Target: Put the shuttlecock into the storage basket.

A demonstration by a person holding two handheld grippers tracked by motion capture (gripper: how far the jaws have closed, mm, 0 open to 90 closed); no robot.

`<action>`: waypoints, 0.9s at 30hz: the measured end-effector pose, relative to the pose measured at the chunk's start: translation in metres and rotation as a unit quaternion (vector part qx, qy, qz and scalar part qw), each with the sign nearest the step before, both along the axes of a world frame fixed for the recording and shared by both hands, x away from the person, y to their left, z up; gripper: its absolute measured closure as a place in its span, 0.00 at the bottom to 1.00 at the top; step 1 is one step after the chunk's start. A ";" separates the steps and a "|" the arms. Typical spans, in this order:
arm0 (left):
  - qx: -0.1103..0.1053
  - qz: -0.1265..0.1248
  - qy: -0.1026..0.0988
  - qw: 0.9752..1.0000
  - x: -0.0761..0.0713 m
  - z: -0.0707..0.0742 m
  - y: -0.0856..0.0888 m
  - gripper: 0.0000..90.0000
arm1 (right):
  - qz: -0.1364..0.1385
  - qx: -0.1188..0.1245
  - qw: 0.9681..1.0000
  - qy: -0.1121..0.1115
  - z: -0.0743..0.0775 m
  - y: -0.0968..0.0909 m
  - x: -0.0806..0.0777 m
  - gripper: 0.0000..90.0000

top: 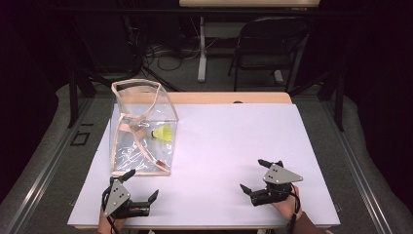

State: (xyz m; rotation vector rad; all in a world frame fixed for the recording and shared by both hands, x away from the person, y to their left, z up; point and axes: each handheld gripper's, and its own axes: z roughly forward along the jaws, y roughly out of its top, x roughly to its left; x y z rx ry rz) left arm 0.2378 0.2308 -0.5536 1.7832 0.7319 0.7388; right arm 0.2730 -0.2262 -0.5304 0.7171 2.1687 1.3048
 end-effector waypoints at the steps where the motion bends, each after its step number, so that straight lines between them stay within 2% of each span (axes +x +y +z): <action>1: 0.000 0.000 0.000 1.000 0.000 0.000 0.000 0.00 | -0.002 0.000 1.000 0.001 -0.001 -0.001 -0.002 0.00; 12: -0.001 0.000 0.002 1.000 0.001 -0.001 0.000 0.00 | -0.008 0.001 1.000 0.002 -0.007 -0.006 -0.013 0.00; 21: 0.000 0.001 0.002 1.000 0.001 -0.001 -0.001 0.00 | -0.019 0.011 1.000 0.000 -0.008 -0.013 -0.023 0.00; 27: 0.002 0.002 0.002 1.000 0.001 -0.001 -0.001 0.00 | -0.019 0.010 1.000 -0.001 -0.009 -0.014 -0.022 0.00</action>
